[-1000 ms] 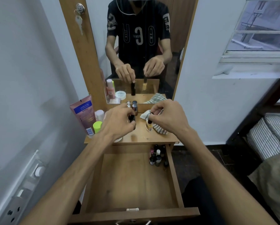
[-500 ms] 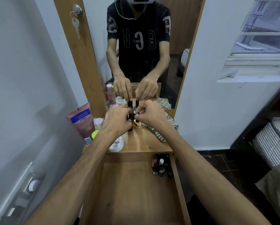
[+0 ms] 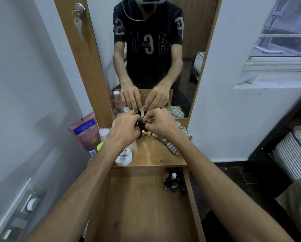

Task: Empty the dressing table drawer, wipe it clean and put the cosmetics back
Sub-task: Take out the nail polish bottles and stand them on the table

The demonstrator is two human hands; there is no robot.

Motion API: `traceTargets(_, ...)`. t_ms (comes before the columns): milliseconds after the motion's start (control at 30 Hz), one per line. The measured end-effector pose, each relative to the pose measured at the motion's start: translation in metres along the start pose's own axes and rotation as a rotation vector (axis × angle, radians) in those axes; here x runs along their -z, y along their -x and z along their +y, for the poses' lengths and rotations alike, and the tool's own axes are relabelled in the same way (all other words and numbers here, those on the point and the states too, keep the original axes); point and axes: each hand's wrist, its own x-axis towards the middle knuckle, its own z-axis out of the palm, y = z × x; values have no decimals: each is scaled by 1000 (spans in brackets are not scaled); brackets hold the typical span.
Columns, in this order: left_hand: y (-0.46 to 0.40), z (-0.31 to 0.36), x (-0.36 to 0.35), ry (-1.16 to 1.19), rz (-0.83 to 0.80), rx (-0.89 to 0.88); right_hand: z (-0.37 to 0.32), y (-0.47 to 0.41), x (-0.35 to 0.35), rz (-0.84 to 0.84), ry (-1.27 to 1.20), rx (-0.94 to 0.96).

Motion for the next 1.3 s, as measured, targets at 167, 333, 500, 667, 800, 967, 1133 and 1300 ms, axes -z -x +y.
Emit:
traceTargets(167,3,-4,0,7,24,-5,6,11,2,41,-5,53)
traceTargets(333,21,7,3,75,172,-33,14,46,13,74,-54,36)
traceTargets(500,63,40,-5,253,262,-139,28,97,21,-24,-14,-46)
traceTargets(667,115,66,-44,277,78,-169,43,157,13,-161,93,-148)
traceTargets(800,144,76,-76,234,-110,-82,53,189,-8,-144,269,-242)
traceTargets(967,149,86,-90,151,-235,-18,55,200,-24,-100,311,-261)
traceTargets(1133,148,92,-97,146,-224,-21,54,200,-35,-71,286,-264)
traceTargets(1300,151,89,-102,198,-196,-13,55,199,-39,-67,262,-268)
